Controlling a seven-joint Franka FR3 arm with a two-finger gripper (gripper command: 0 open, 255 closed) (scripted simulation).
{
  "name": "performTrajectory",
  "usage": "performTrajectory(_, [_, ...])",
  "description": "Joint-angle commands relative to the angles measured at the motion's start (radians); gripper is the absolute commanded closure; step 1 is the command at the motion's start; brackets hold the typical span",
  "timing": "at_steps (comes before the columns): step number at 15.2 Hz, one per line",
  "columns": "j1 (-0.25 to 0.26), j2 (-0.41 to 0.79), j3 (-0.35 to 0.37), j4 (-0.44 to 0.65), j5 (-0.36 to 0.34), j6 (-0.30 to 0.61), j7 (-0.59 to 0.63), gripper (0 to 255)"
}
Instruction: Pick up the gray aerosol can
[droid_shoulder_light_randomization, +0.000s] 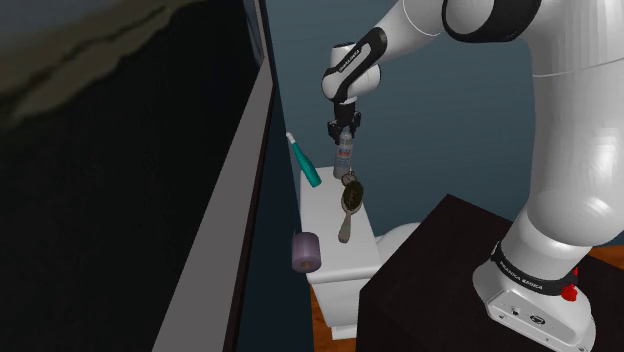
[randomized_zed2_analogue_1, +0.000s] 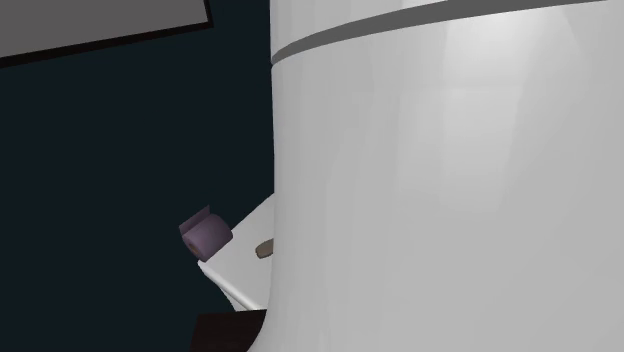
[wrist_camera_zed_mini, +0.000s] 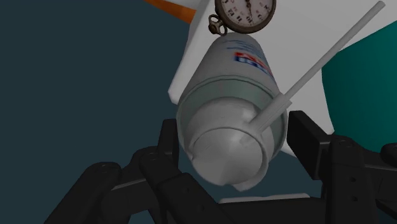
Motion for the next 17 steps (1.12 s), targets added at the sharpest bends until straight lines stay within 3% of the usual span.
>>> performTrajectory(1, [0.001,-0.006,-0.001,0.003,-0.001,-0.012,0.001,255])
performTrajectory(17, [0.007,-0.102,-0.008,0.066,-0.016,-0.169,0.005,255])
